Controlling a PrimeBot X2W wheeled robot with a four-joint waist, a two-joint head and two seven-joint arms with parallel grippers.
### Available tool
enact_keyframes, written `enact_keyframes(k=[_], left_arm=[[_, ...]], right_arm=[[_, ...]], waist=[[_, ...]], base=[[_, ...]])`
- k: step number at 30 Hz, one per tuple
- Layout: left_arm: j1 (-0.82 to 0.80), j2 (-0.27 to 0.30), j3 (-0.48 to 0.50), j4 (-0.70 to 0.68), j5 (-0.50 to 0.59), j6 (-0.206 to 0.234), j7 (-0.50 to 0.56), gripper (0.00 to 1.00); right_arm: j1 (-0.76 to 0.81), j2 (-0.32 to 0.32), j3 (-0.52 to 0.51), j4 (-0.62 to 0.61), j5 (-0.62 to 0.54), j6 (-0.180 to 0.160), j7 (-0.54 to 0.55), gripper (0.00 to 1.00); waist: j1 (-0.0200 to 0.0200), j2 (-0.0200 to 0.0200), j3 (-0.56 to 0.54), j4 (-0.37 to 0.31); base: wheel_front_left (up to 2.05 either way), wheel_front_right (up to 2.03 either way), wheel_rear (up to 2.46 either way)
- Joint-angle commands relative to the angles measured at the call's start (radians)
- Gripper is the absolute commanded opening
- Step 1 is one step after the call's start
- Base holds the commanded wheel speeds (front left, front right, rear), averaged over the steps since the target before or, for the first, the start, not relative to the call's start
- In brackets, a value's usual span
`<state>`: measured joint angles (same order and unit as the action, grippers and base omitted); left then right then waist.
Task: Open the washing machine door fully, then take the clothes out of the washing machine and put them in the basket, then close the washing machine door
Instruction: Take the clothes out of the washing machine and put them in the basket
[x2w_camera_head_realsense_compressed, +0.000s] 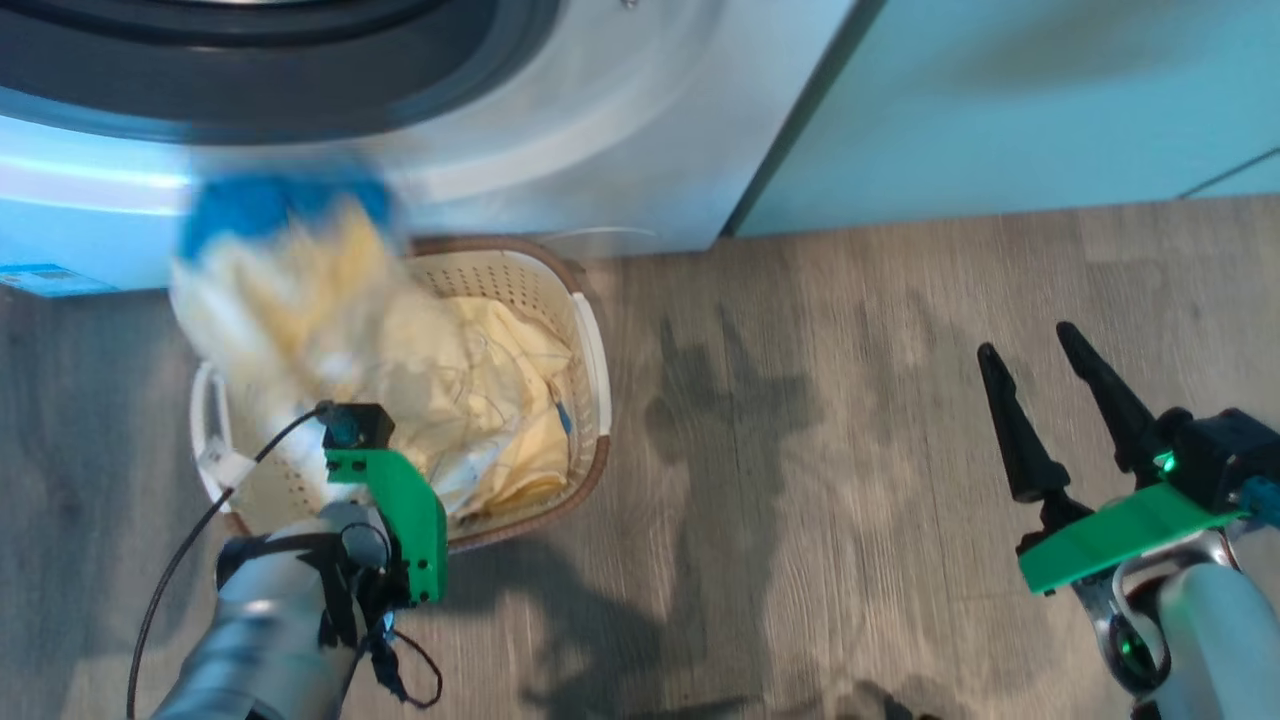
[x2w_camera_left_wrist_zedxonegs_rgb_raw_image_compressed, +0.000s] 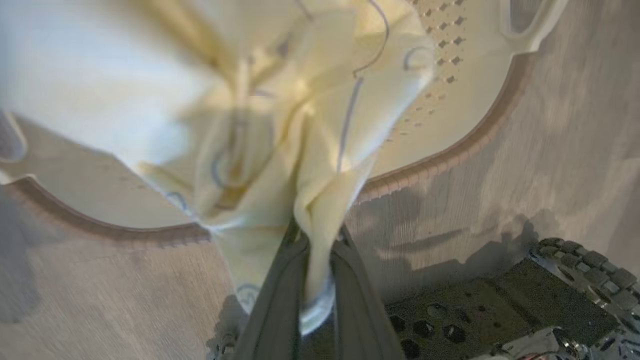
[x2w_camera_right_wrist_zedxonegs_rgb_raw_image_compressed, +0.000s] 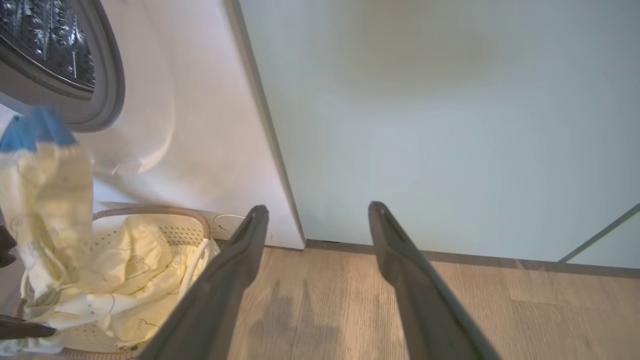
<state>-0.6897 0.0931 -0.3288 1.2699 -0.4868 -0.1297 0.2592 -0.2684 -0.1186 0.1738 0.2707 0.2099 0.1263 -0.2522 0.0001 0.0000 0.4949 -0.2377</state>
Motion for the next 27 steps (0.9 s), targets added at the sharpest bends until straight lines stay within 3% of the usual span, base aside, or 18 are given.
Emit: enact_keyframes(k=[1, 9, 17, 25, 26, 27], left_arm=[[0.004, 0.039, 0.017, -0.008, -0.005, -0.001, 0.004, 0.00], [-0.044, 0.064, 0.008, 0.001, -0.019, 0.000, -0.025, 0.00], [-0.112, 0.101, 0.009, 0.006, -0.011, 0.045, -0.163, 0.00], [-0.150, 0.124, 0.003, 0.013, -0.003, 0.082, -0.235, 0.00], [-0.150, 0.124, 0.004, 0.014, -0.005, 0.083, -0.242, 0.15], [-0.150, 0.124, 0.004, 0.014, -0.006, 0.086, -0.251, 0.38]], right_arm=[[-0.012, -0.006, 0.019, -0.032, -0.006, 0.004, -0.010, 1.00], [-0.041, -0.001, 0.018, -0.036, -0.008, 0.004, -0.010, 1.00], [-0.064, 0.003, 0.020, -0.041, -0.009, 0.004, -0.010, 1.00], [-0.077, 0.007, 0.023, -0.040, -0.011, 0.004, -0.010, 1.00], [-0.077, 0.007, 0.023, -0.040, -0.011, 0.004, -0.010, 1.00], [-0.077, 0.008, 0.022, -0.039, -0.011, 0.004, -0.010, 1.00]], waist=[[-0.0001, 0.0000, 0.021, -0.012], [-0.0001, 0.0000, 0.075, -0.022], [-0.0001, 0.0000, 0.109, -0.028], [-0.0001, 0.0000, 0.131, -0.032], [-0.0001, 0.0000, 0.131, -0.032], [-0.0001, 0.0000, 0.131, -0.032]], base=[[0.00, 0.00, 0.00], [0.00, 0.00, 0.00], [0.00, 0.00, 0.00], [0.00, 0.00, 0.00], [0.00, 0.00, 0.00], [0.00, 0.00, 0.00]])
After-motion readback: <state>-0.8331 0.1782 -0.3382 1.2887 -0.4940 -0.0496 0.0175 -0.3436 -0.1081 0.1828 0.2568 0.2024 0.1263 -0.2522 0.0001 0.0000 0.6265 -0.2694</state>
